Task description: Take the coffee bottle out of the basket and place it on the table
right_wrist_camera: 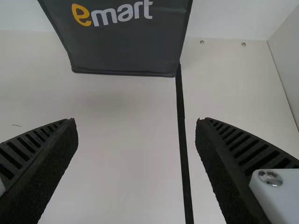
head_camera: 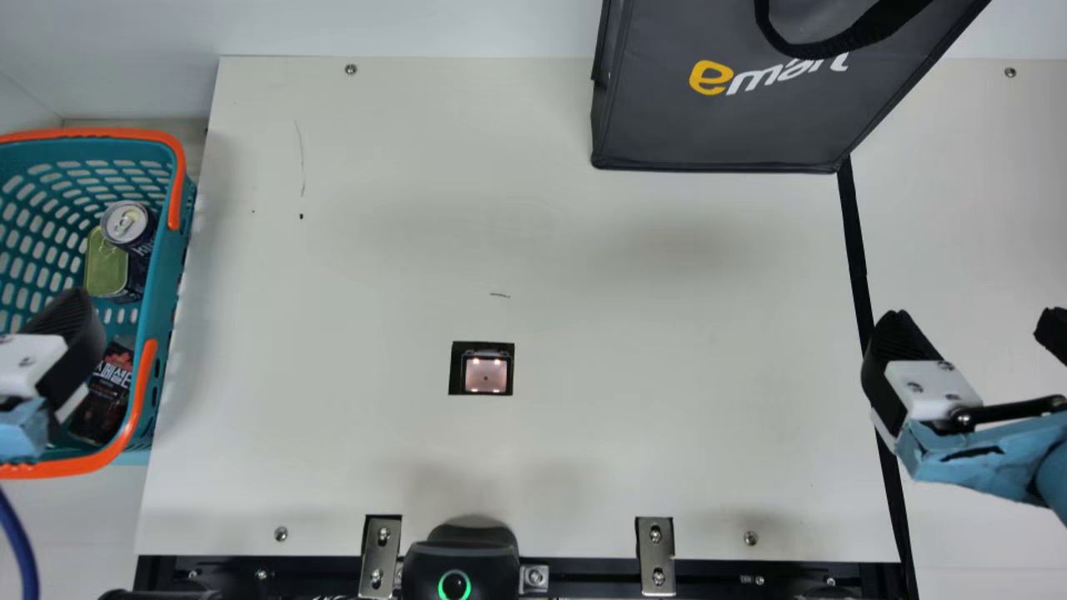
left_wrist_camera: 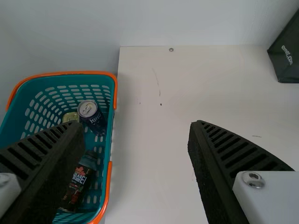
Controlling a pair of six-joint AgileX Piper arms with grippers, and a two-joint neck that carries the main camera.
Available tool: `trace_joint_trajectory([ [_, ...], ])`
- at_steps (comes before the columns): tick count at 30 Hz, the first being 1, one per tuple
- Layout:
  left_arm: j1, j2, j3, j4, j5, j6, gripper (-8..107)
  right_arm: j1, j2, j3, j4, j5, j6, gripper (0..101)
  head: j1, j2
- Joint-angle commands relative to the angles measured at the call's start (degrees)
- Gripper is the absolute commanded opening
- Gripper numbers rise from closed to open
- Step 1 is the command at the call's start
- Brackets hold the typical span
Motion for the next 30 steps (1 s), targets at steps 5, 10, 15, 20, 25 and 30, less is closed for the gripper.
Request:
trace_joint_trajectory([
  [5, 0.0, 0.0, 0.0, 0.0, 0.0, 0.0, 74, 0.0, 0.0, 0.0, 0.0, 0.0, 0.0, 91, -1.5, -0.1],
  [10, 0.0, 0.0, 0.0, 0.0, 0.0, 0.0, 90, 0.0, 0.0, 0.0, 0.0, 0.0, 0.0, 91, -1.5, -0.1],
  [15, 0.0, 0.0, 0.0, 0.0, 0.0, 0.0, 90, 0.0, 0.0, 0.0, 0.0, 0.0, 0.0, 91, -1.5, -0.1],
  [20, 0.0, 0.0, 0.0, 0.0, 0.0, 0.0, 90, 0.0, 0.0, 0.0, 0.0, 0.0, 0.0, 91, -1.5, -0.1],
  [25, 0.0, 0.0, 0.0, 0.0, 0.0, 0.0, 90, 0.0, 0.0, 0.0, 0.0, 0.0, 0.0, 91, -1.5, -0.1],
  [30, 0.0, 0.0, 0.0, 0.0, 0.0, 0.0, 90, 0.0, 0.0, 0.0, 0.0, 0.0, 0.0, 91, -1.5, -0.1],
])
